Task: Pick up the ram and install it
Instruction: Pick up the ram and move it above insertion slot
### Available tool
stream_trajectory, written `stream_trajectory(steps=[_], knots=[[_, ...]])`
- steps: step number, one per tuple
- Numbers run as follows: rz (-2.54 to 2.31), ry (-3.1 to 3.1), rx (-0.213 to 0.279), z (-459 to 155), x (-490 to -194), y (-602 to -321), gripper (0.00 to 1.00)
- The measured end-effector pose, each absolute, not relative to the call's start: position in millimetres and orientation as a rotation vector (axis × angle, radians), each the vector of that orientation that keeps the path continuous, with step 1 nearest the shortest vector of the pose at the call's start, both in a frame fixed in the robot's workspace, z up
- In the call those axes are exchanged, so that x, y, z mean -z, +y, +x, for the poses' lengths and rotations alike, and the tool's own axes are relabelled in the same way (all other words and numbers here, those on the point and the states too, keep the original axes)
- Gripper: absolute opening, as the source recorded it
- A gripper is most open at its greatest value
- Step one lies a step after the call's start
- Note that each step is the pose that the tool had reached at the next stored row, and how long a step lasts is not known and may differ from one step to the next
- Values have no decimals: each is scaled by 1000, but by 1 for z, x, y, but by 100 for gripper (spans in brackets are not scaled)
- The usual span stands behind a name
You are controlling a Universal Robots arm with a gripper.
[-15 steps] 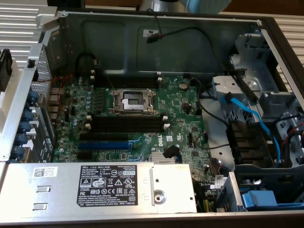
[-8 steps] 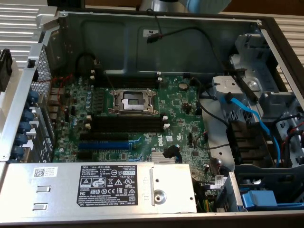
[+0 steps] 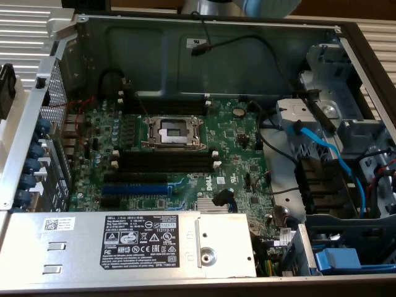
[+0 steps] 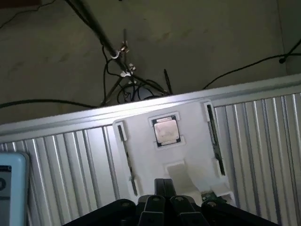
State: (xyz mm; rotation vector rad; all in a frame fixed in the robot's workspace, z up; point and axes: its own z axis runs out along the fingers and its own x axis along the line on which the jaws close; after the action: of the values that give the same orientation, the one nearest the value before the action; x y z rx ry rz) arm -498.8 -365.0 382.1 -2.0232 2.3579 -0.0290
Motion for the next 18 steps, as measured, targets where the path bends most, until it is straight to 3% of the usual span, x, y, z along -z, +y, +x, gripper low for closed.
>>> stream_trajectory(steps=[18], knots=[[-2257, 2147, 12, -499, -382, -365, 10]])
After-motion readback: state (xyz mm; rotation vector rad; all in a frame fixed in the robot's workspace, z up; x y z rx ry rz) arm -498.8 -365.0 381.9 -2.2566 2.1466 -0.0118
